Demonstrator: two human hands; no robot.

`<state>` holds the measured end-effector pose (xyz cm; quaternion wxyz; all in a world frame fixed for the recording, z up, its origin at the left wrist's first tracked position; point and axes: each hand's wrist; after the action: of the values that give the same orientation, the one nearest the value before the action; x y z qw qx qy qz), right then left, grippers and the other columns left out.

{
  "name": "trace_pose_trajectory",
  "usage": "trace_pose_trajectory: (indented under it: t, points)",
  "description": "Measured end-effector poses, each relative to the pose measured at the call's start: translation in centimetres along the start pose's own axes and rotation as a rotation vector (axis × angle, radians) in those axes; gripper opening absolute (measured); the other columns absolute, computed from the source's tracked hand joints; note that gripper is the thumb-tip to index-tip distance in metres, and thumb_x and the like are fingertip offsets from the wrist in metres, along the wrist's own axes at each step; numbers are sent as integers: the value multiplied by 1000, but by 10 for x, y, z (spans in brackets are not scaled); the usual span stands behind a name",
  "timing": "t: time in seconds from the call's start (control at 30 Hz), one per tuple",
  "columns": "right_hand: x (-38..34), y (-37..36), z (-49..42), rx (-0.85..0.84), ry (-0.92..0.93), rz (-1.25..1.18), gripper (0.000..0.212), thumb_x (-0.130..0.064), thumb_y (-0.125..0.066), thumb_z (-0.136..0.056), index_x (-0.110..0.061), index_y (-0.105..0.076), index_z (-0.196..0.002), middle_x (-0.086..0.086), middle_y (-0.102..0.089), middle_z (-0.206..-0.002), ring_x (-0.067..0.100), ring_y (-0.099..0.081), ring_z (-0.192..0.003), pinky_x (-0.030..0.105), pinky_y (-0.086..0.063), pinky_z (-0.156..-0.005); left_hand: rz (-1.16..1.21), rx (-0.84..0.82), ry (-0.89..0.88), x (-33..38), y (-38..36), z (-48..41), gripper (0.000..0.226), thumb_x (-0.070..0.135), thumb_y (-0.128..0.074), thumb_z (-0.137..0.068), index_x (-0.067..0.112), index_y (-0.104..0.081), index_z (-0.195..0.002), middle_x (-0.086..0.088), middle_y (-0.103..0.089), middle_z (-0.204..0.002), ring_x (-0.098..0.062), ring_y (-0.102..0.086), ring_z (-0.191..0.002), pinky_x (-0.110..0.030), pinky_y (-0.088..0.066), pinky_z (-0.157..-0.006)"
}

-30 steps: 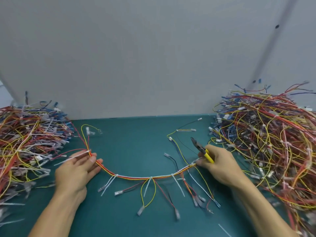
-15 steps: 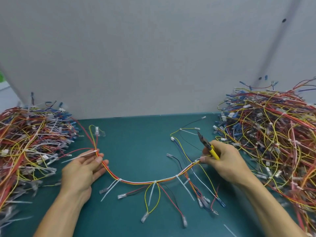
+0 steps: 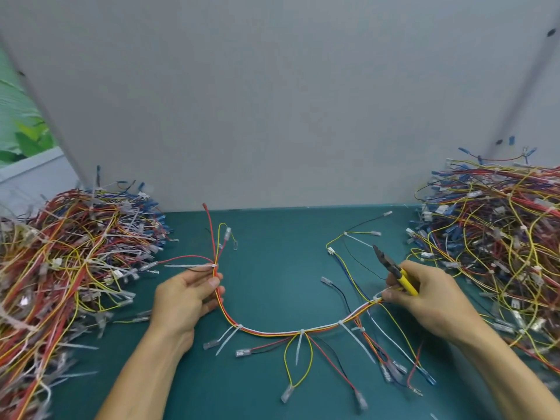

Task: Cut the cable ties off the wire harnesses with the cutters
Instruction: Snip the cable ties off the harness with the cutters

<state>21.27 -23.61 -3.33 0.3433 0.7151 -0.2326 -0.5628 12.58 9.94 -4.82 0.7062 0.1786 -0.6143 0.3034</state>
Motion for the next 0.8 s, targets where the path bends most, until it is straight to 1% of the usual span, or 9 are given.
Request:
trace_pose_trajectory:
  t: [0.1, 0.2, 0.27, 0.33, 0.4, 0.5, 0.57, 0.7, 0.8]
  points:
    - [0, 0, 0, -9, -8, 28, 21, -22, -83, -73, -25, -62, -72, -13, -64, -64, 4, -59, -70, 22, -38, -60, -77, -2, -7, 0, 1, 0, 21, -9, -61, -85, 11, -68, -87, -4, -70, -79, -14, -63, -58, -20, -54, -49]
    - [-1, -2, 0, -36, -26, 73, 22, -25, -83, -72, -26, -61, -71, -10, -66, -66, 5, -58, -71, 23, -38, -59, -310, 26, -56, -1, 2, -1, 16, -5, -67, -82, 11, -69, -82, 1, -70, -66, -14, -66, -57, -23, -53, -50]
    - [-1, -5, 0, -55, -40, 123, 23, -28, -83, -73, -25, -60, -70, -8, -64, -65, 6, -57, -68, 23, -37, -56, -589, 87, -121, -3, 4, -2, 11, 4, -72, -79, 15, -72, -79, 5, -71, -64, -18, -69, -65, -30, -56, -62]
    - [-1, -6, 0, -61, -47, 166, 25, -30, -81, -73, -23, -58, -68, -6, -61, -62, 8, -55, -65, 26, -36, -54, -936, 165, -194, -2, 5, 1, 4, 22, -75, -77, 24, -72, -77, 6, -72, -73, -23, -68, -80, -32, -54, -74]
    - [-3, -7, 1, -65, -49, 173, 25, -32, -81, -74, -22, -58, -69, -6, -61, -63, 9, -54, -66, 28, -38, -54, -1151, 208, -234, 0, 4, 7, 7, 36, -73, -78, 29, -72, -82, 2, -73, -84, -28, -65, -90, -28, -47, -69]
    - [-10, -15, 3, -66, -30, 168, 23, -33, -78, -76, -21, -58, -73, -6, -62, -67, 12, -55, -70, 30, -44, -60, -1256, 198, -251, 1, 0, 12, 14, 43, -70, -80, 29, -72, -84, -2, -71, -88, -30, -63, -90, -28, -43, -65]
    - [-16, -24, 4, -57, -32, 180, 20, -34, -73, -79, -23, -57, -75, -6, -62, -71, 19, -56, -77, 33, -47, -65, -1279, 194, -251, 2, 1, 12, 17, 44, -69, -81, 28, -71, -83, -3, -70, -87, -30, -63, -90, -28, -41, -64]
    - [-23, -36, 7, 28, -123, 231, 23, -38, -66, -81, -23, -50, -73, -4, -58, -73, 27, -53, -80, 32, -38, -58, -1248, 189, -267, 5, 6, 10, 18, 44, -68, -83, 27, -73, -84, -6, -71, -89, -33, -61, -92, -30, -41, -65]
    - [-25, -39, 8, 90, -193, 249, 23, -39, -63, -82, -23, -49, -75, -4, -55, -73, 28, -51, -79, 31, -35, -60, -1240, 185, -311, 6, 10, 5, 20, 40, -62, -88, 24, -73, -92, -6, -72, -96, -35, -61, -96, -34, -46, -73]
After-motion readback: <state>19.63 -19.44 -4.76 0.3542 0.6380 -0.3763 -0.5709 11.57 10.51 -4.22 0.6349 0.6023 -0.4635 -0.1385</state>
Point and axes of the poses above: each hand's wrist, its own z-axis away from the middle knuckle, its own y-axis out of the back of the hand, x = y × z
